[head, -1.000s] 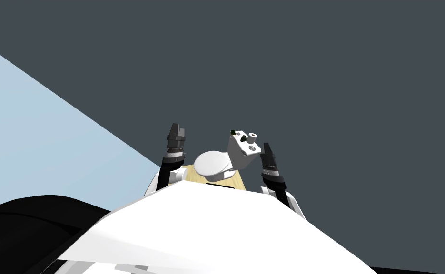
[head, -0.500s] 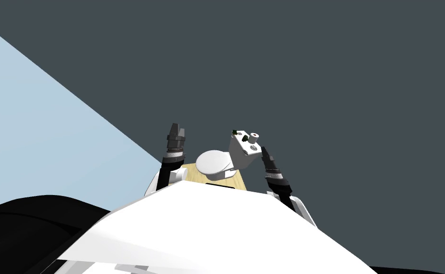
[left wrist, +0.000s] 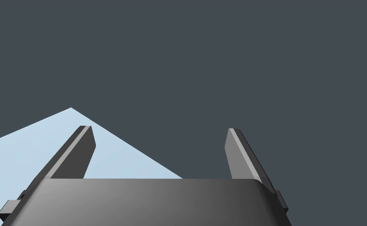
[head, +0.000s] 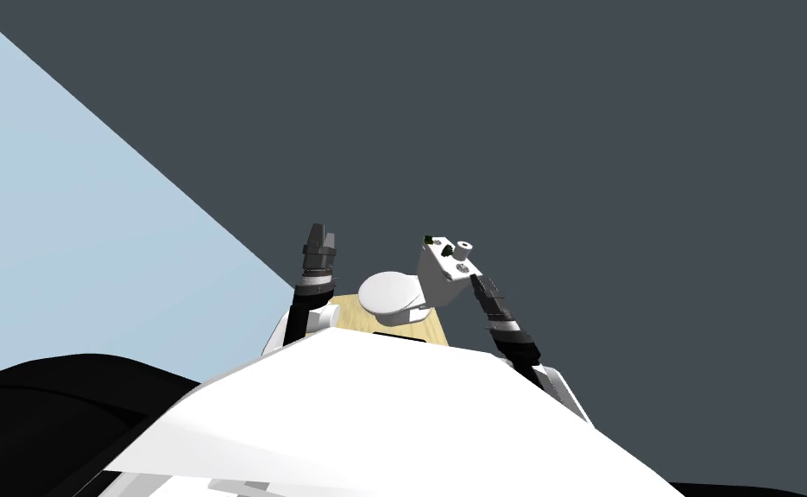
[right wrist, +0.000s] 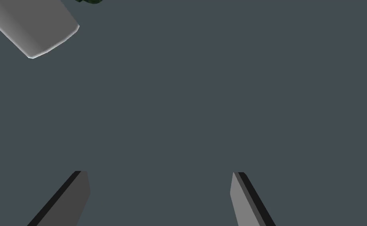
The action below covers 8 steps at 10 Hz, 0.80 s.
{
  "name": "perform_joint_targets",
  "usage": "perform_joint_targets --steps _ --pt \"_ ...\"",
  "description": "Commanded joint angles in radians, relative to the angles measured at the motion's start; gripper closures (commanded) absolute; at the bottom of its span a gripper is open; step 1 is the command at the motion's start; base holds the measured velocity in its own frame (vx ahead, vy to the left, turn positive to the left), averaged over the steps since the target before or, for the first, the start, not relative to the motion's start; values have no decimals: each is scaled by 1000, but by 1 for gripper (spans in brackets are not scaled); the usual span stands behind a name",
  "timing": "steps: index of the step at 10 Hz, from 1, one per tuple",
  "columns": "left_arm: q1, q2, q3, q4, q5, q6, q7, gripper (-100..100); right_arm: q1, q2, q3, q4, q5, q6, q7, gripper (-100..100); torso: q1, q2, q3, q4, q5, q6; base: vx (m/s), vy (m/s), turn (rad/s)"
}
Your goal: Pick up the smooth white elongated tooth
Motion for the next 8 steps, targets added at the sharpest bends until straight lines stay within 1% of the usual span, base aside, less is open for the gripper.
perform_joint_targets --steps 1,4,8 --pt "0 0 0 0 0 0 0 0 6 -20 -16 14 45 5 36 -100 0 0 0 0 0 0 -18 13 44" --pt "0 0 0 0 0 0 0 0 12 -64 -33 47 124 6 100 -100 1 -1 -1 0 0 0 -6 21 30" --pt "0 0 0 0 0 0 0 0 4 -144 -30 98 223 9 188 -100 1 -3 -2 -1 0 0 16 33 9"
